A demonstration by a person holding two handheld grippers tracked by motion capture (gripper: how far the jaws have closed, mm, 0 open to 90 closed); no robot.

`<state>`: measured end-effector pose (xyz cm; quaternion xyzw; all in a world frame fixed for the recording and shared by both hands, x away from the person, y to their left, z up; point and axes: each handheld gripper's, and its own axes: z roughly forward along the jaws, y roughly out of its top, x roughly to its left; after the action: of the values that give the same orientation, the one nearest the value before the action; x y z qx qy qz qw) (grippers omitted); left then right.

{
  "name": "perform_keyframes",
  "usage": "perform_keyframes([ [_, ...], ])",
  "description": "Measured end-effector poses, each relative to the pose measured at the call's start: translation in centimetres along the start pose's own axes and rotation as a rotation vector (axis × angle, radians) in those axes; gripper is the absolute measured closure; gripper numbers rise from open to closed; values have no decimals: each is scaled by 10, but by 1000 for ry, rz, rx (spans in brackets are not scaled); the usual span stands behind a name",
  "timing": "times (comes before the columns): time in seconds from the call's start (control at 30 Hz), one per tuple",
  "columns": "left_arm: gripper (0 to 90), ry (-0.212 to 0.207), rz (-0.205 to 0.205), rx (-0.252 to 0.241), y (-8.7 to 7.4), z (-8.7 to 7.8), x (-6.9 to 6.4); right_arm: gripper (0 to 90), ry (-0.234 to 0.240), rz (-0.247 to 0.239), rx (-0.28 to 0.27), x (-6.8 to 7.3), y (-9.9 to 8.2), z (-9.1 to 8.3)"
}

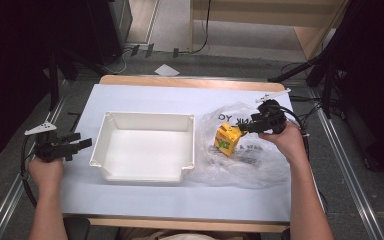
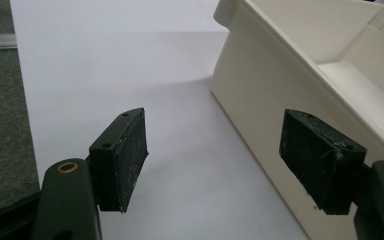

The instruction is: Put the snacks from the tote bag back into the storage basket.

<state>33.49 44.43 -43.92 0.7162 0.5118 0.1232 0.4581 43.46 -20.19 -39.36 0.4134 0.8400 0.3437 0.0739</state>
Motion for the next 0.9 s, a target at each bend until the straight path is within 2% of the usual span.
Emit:
perform_keyframes([
  [0.07,282,-1,2,3,0,0,0,292,-32,0,12,1,0,1],
  [0.17,281,0,-1,4,0,0,0,309,-21,14,-2,1,2,0],
  [0.37,282,0,-3,2,0,1,1,425,-15,44,-42,1,4,-6],
  [0.53,282,1,-8,-5,1,2,1,485,-5,68,-65,-1,4,-10],
  [0.57,282,1,-9,-6,1,2,2,554,0,59,-60,-1,4,-12],
  [0.6,283,-1,-10,-8,2,2,2,566,0,59,-55,-1,3,-12],
  [0.67,283,-2,-9,-10,2,3,2,571,6,56,-53,-2,3,-12],
  [0.7,283,-4,-10,-9,3,4,2,572,20,70,-54,-3,2,-13],
  [0.9,285,-5,-8,-8,6,9,2,546,5,42,-57,1,2,-15],
])
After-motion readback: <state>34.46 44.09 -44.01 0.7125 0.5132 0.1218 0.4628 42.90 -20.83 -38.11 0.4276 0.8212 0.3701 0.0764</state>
